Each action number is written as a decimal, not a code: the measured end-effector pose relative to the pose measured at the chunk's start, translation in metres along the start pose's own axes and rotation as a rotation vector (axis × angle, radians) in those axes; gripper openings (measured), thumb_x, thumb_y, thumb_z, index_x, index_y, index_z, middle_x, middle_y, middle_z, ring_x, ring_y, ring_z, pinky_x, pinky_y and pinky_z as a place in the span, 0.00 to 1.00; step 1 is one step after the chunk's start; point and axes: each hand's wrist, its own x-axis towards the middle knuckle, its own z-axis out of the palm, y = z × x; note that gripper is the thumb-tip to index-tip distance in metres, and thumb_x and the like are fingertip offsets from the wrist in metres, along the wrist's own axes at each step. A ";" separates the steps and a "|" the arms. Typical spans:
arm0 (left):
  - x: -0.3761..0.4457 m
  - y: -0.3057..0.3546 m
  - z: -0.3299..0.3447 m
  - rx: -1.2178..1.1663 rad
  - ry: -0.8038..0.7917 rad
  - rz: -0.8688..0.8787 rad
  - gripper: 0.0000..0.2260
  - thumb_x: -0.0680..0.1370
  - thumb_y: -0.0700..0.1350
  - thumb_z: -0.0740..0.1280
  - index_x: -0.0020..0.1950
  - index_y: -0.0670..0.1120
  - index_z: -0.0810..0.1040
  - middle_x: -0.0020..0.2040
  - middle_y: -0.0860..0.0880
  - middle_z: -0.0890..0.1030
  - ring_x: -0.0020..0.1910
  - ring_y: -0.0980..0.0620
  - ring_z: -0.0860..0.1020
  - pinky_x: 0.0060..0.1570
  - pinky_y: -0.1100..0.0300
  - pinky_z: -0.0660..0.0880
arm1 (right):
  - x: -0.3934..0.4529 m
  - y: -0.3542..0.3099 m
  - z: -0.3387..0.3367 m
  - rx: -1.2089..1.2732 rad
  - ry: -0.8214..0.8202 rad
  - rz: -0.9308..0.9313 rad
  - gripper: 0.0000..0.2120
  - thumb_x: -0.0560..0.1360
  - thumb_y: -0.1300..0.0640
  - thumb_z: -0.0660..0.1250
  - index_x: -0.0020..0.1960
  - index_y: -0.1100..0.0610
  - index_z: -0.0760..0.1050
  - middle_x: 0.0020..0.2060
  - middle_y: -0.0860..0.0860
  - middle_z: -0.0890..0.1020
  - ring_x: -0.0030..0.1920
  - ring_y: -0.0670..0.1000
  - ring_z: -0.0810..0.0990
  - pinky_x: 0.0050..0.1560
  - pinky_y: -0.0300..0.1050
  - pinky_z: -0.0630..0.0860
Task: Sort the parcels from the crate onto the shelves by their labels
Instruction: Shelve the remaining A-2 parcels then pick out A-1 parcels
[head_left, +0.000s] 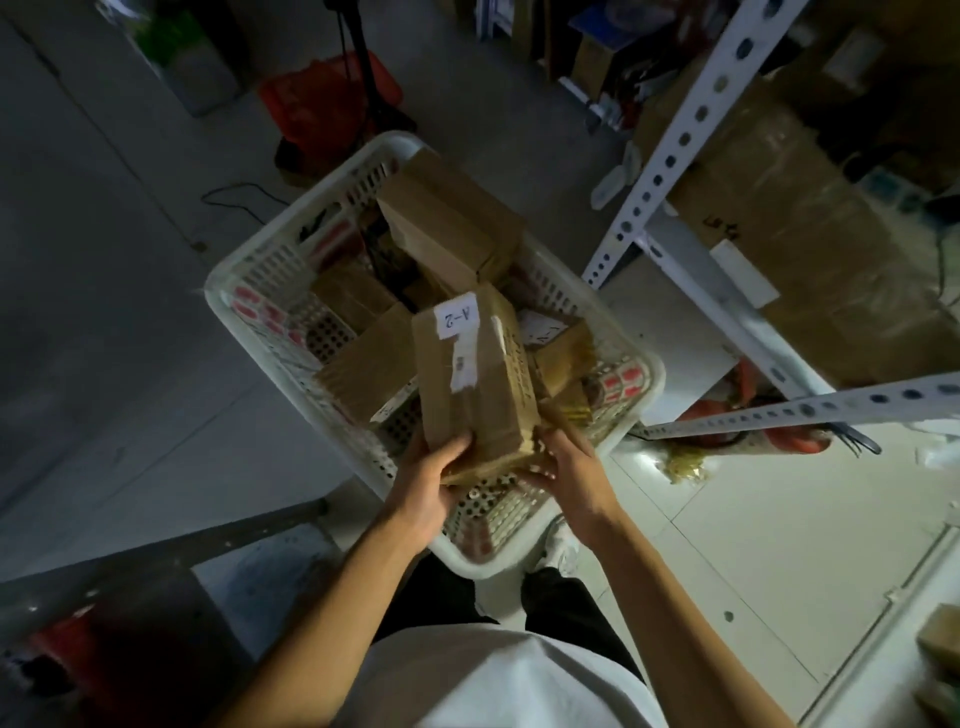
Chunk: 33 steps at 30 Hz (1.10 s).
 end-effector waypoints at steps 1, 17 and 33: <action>-0.004 0.000 0.002 0.077 0.017 0.066 0.32 0.67 0.43 0.76 0.70 0.52 0.73 0.59 0.47 0.83 0.57 0.46 0.81 0.55 0.48 0.77 | -0.004 -0.004 -0.006 -0.042 -0.006 -0.091 0.20 0.79 0.56 0.62 0.71 0.51 0.72 0.62 0.53 0.81 0.58 0.53 0.82 0.51 0.47 0.81; -0.075 -0.056 0.062 0.490 0.142 0.357 0.45 0.63 0.64 0.73 0.76 0.67 0.57 0.67 0.63 0.73 0.63 0.67 0.72 0.60 0.55 0.72 | -0.059 -0.017 -0.131 -0.317 -0.351 -0.248 0.29 0.69 0.57 0.70 0.70 0.49 0.75 0.59 0.47 0.83 0.56 0.49 0.83 0.49 0.42 0.80; -0.079 -0.046 0.082 0.633 -0.277 0.279 0.31 0.60 0.50 0.76 0.62 0.63 0.76 0.60 0.51 0.82 0.61 0.49 0.80 0.52 0.54 0.79 | -0.106 -0.024 -0.204 -0.177 0.029 -0.363 0.17 0.68 0.51 0.67 0.56 0.48 0.80 0.48 0.45 0.83 0.50 0.48 0.80 0.53 0.44 0.76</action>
